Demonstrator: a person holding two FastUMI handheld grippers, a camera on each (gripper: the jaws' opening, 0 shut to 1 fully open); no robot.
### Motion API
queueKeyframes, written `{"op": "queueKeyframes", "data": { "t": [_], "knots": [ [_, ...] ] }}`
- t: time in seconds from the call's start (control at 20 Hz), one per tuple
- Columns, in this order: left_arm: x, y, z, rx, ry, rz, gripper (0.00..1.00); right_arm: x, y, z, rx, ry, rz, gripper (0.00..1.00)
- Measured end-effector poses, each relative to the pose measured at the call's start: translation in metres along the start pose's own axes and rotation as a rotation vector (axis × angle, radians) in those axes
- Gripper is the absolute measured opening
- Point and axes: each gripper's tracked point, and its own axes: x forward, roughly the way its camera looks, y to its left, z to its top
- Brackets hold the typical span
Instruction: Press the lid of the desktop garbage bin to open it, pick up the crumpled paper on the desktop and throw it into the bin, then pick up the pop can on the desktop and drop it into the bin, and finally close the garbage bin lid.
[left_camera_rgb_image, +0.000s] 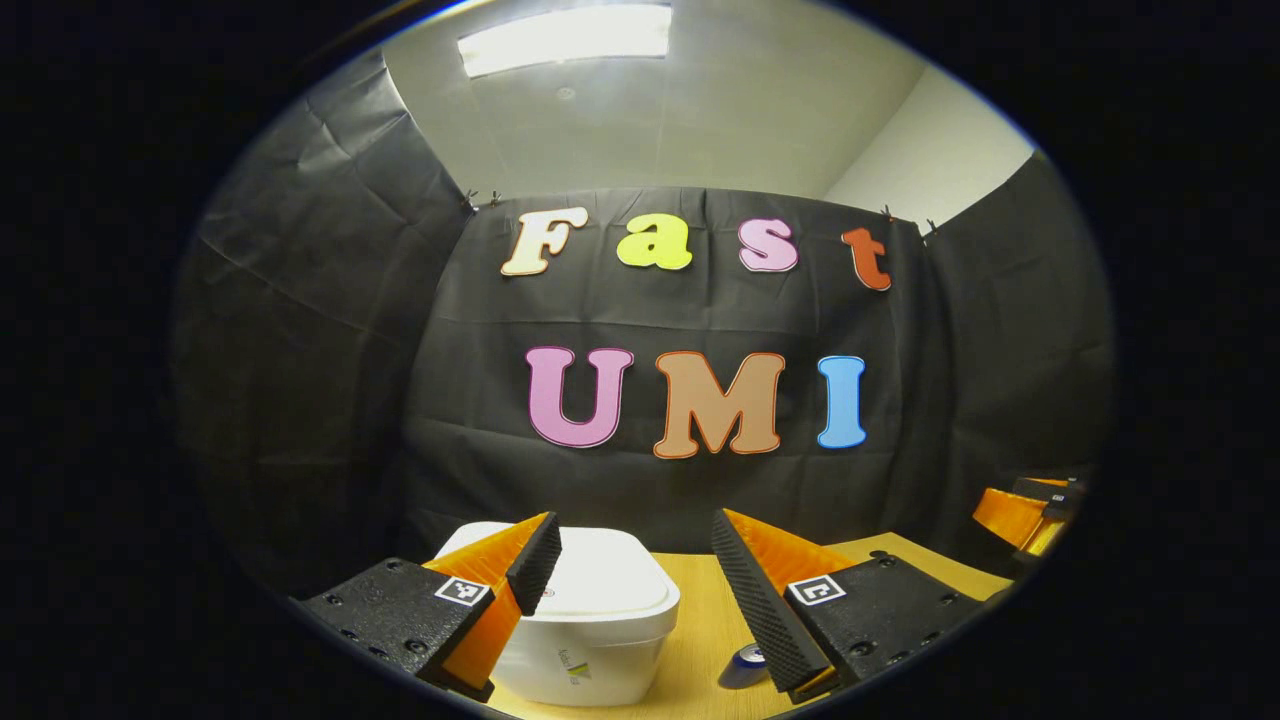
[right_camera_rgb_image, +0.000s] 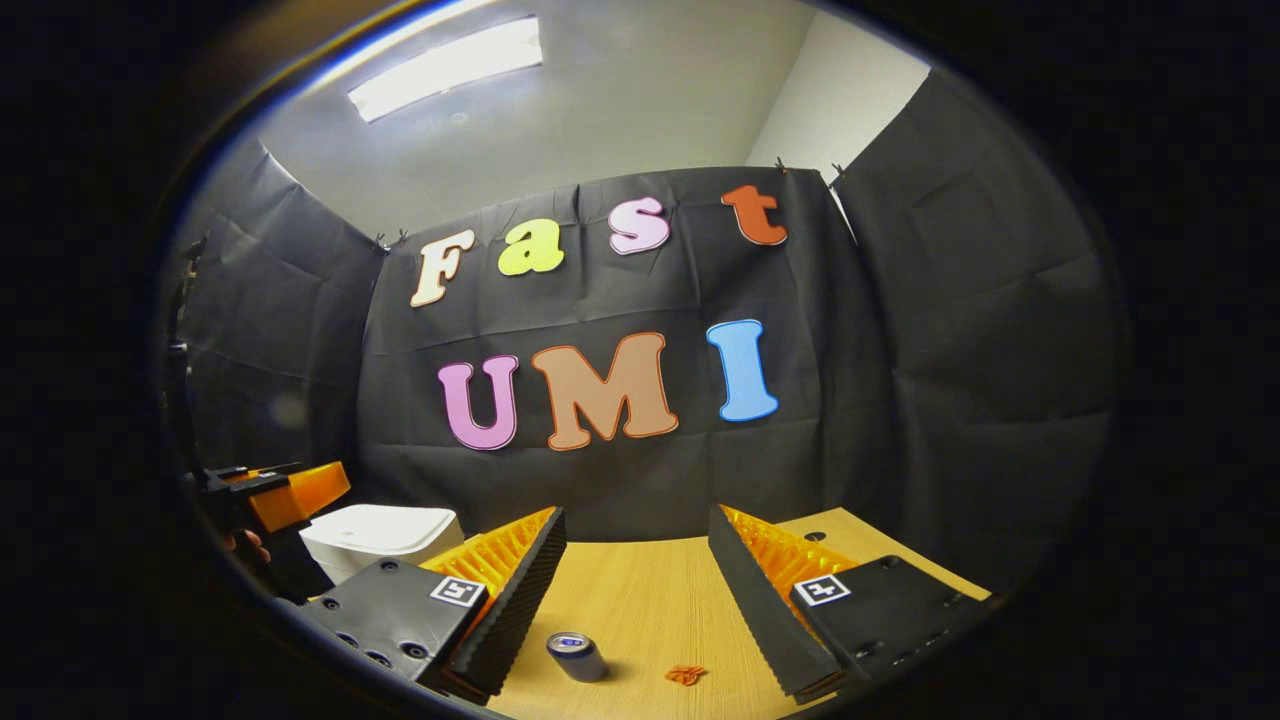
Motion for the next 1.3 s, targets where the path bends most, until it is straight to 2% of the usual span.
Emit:
{"op": "queueKeyframes", "data": {
  "t": [0.1,0.15,0.4,0.5,0.65,0.95,1.05,1.3],
  "knots": [
    [0.000,0.002,0.003,0.004,-0.006,0.007,0.91,0.002,0.001,-0.001,0.009,0.004,0.007,0.96],
    [-0.001,0.002,0.004,0.008,-0.011,0.012,0.85,0.003,0.002,-0.001,0.010,0.003,0.011,0.96],
    [0.001,0.004,0.003,0.022,-0.007,0.025,0.77,0.005,0.004,-0.004,0.012,0.009,0.026,0.96],
    [0.003,0.006,0.002,0.031,-0.002,0.029,0.66,0.006,0.005,-0.004,0.012,0.012,0.031,0.96],
    [0.005,0.018,-0.001,0.056,-0.002,0.065,0.36,0.006,0.003,-0.003,0.013,0.010,0.030,0.96],
    [0.013,0.039,-0.029,0.083,0.052,0.120,0.08,0.007,0.003,-0.009,0.026,0.022,0.025,0.96],
    [0.018,0.040,-0.042,0.102,0.074,0.109,0.00,0.008,0.005,-0.009,0.024,0.027,0.028,0.96],
    [0.024,0.049,-0.068,0.093,0.134,0.123,0.00,0.010,0.004,-0.014,0.017,0.042,0.026,0.96]
  ]
}}
